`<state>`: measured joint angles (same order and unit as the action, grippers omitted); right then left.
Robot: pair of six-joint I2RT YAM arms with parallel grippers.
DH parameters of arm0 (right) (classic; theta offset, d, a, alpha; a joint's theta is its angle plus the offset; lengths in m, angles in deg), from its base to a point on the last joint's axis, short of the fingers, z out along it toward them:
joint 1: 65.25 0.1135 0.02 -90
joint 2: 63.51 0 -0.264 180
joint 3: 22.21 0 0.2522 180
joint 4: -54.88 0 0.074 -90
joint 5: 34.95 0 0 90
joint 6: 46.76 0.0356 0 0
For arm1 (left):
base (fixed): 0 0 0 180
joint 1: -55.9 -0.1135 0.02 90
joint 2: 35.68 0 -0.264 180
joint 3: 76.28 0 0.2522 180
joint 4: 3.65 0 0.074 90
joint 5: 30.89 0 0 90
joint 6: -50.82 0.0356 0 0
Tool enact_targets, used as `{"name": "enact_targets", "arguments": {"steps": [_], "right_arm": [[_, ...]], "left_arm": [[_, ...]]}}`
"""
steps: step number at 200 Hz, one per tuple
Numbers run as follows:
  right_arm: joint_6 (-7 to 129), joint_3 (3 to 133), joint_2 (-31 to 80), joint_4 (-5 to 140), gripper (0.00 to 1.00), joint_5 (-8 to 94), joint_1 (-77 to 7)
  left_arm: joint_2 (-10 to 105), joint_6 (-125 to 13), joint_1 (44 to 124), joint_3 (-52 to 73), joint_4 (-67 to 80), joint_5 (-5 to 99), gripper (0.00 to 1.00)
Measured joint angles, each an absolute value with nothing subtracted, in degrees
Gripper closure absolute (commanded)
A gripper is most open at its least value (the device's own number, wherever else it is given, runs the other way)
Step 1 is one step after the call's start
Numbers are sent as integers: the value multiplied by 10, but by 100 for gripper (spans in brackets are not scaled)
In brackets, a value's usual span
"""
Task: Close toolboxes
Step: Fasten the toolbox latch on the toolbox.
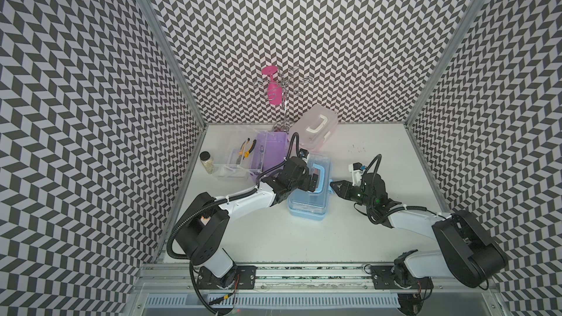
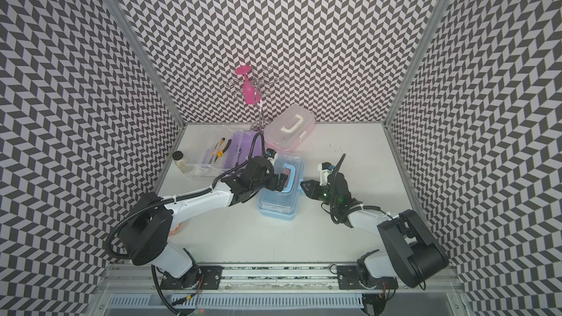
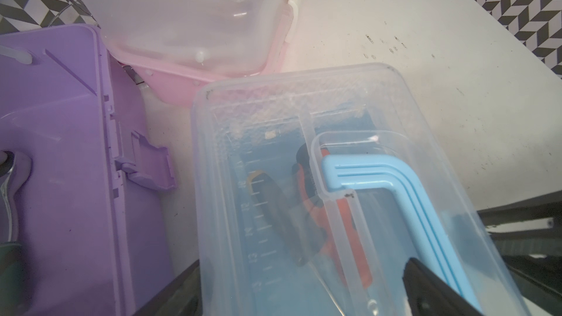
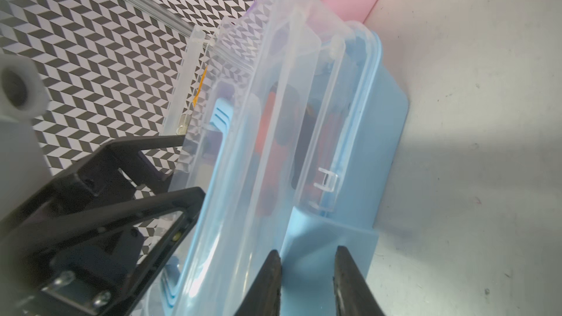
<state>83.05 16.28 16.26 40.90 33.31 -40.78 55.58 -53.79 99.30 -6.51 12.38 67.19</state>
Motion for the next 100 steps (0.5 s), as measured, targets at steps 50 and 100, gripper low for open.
{"name": "enact_targets", "arguments": {"steps": [50, 100], "right_arm": [[824, 166, 173, 412, 74, 329, -407], [822, 166, 173, 412, 68, 327, -407]], "left_arm": [[556, -538, 993, -65, 124, 669, 1], [556, -538, 993, -65, 124, 669, 1]]}}
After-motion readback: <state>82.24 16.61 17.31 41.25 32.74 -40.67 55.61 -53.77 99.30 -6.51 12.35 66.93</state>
